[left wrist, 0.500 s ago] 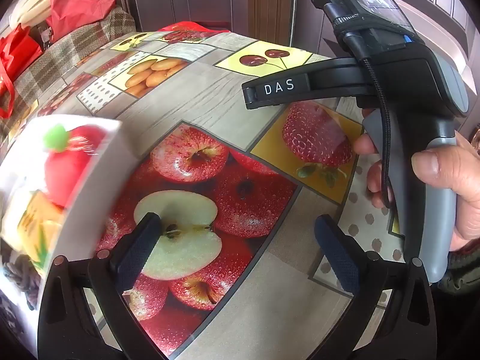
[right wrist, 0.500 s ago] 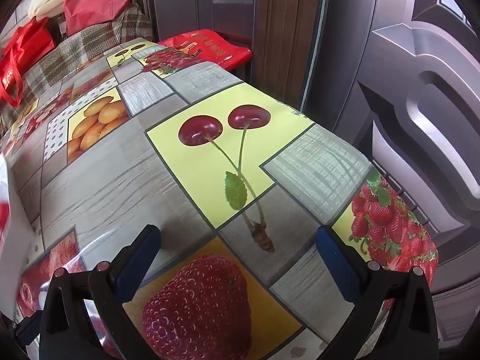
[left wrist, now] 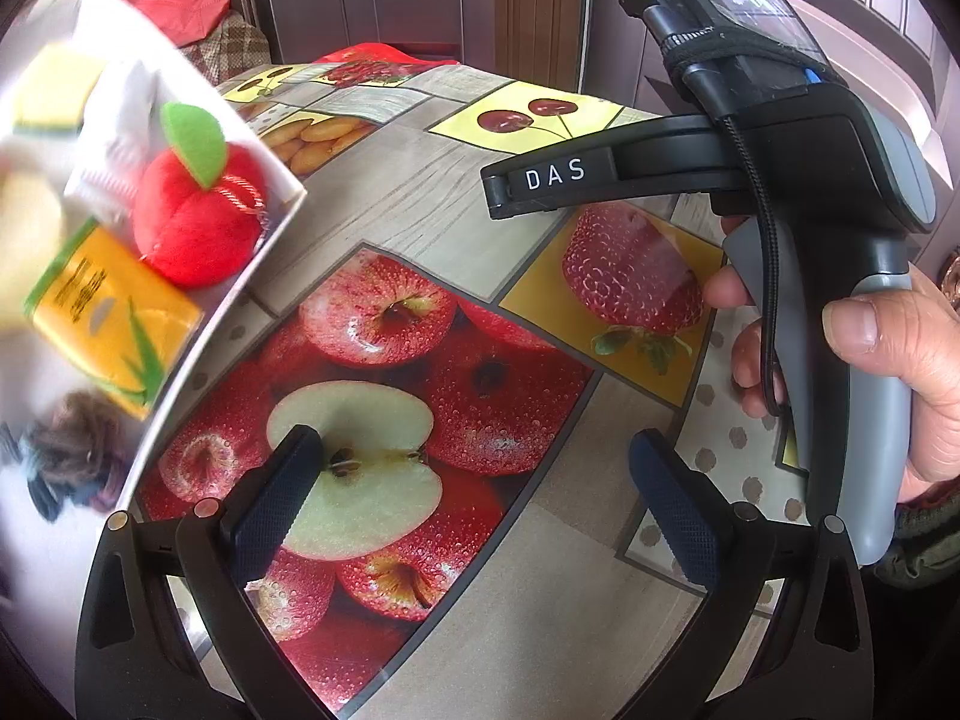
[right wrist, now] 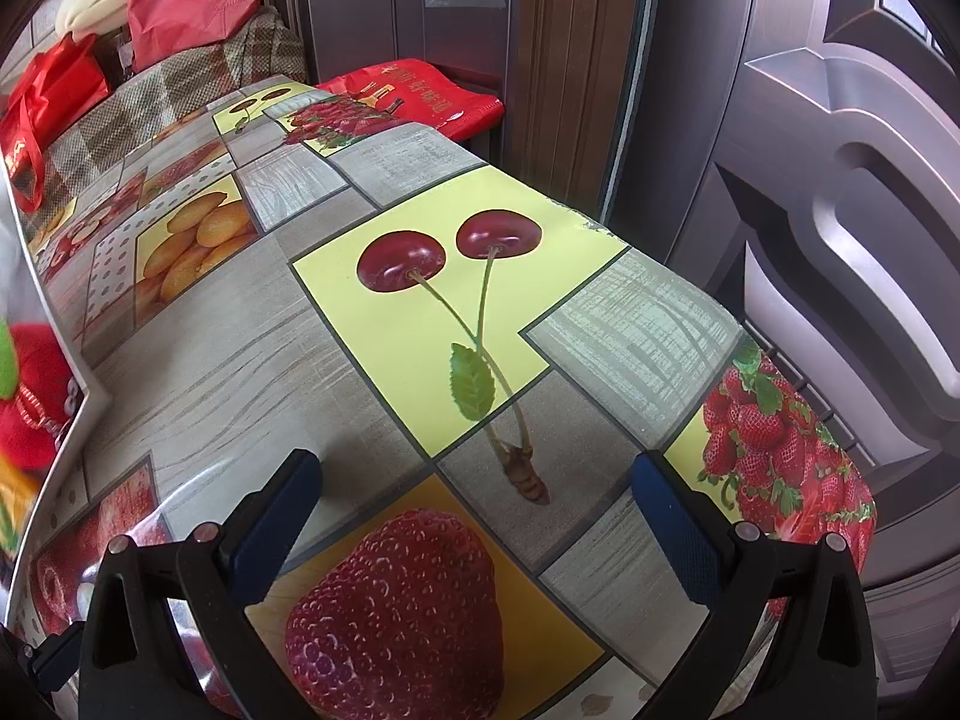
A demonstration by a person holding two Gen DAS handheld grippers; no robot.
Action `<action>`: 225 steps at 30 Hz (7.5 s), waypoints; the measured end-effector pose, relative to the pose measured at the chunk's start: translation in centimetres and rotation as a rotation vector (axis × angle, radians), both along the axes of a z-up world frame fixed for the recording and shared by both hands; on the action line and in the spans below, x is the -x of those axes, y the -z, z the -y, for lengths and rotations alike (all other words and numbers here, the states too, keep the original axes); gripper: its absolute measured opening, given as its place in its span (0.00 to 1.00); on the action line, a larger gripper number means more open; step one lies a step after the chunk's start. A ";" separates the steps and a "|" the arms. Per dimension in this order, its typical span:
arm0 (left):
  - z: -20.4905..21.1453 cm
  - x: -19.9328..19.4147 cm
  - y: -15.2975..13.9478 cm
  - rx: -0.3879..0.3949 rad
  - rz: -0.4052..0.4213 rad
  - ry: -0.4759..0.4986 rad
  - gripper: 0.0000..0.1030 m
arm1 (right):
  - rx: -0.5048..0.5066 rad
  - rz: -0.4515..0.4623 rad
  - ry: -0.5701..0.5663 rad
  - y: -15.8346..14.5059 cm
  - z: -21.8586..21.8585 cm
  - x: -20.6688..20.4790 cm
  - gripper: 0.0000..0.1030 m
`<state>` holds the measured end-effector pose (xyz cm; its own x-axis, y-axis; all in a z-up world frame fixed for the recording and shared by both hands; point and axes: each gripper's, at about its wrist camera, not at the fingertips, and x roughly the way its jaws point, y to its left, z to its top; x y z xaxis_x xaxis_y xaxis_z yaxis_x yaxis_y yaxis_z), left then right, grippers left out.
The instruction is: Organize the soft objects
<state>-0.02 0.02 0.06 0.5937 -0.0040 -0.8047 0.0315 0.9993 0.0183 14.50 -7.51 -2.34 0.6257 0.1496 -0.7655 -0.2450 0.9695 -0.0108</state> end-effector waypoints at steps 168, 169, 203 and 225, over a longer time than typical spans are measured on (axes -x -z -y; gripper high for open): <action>-7.0 17.1 -4.2 0.065 0.316 -0.236 0.55 | -0.174 0.113 -1.092 -2.9 -0.7 16.2 0.56; -7.1 17.7 -4.7 0.059 0.358 -0.246 0.55 | -0.213 0.141 -1.079 -3.7 -0.2 16.1 0.56; -13.2 25.1 -5.9 -0.177 0.617 -0.710 0.56 | -0.518 0.417 -1.123 -6.1 -9.1 24.7 0.56; -23.8 22.2 -3.5 -0.087 0.419 -0.895 0.56 | -0.415 0.308 -1.036 -4.4 -18.3 23.4 0.57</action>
<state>-22.22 23.81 3.53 0.5856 0.6337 -0.5054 -0.7599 0.6462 -0.0704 -8.93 10.83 2.08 0.2078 0.9040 -0.3736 -0.9665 0.2485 0.0638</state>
